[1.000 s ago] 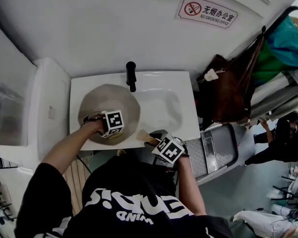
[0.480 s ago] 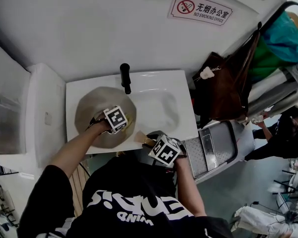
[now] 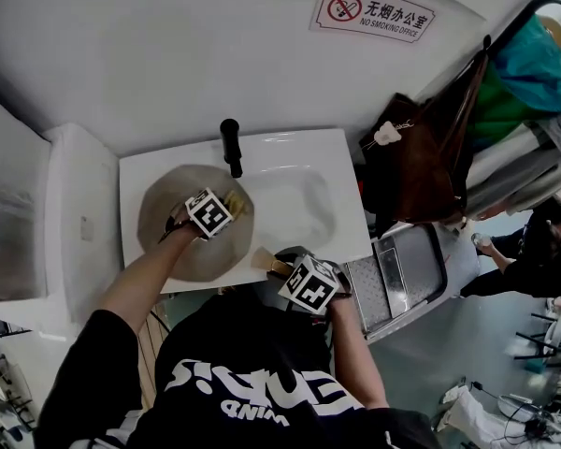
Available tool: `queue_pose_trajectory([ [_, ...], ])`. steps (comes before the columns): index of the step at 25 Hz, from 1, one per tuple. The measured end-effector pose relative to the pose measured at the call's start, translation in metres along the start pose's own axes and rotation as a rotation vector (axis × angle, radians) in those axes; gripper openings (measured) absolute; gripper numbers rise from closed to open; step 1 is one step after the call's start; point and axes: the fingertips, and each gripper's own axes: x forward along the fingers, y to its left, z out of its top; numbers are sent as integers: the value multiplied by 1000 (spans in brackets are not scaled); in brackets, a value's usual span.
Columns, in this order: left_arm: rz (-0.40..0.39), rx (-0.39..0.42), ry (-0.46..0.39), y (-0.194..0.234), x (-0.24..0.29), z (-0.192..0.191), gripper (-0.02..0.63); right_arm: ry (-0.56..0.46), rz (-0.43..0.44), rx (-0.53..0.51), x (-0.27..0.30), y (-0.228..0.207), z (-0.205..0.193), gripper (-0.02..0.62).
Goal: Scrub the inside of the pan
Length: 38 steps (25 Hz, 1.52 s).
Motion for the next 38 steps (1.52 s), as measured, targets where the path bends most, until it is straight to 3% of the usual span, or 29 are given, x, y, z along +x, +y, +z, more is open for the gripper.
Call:
queue_pose_trajectory([
  [8, 88, -28, 28, 39, -3, -14, 23, 0, -2, 6, 1, -1, -1, 172],
  [21, 205, 1, 198, 87, -19, -67, 23, -6, 19, 6, 1, -1, -2, 172],
  [26, 176, 8, 274, 87, -26, -87, 23, -17, 28, 9, -1, -3, -1, 172],
  [32, 72, 78, 344, 62, -35, -108, 21, -19, 27, 11, -2, -3, 0, 172],
  [38, 24, 140, 373, 39, -38, -118, 21, -33, 29, 11, -3, -3, 2, 172],
])
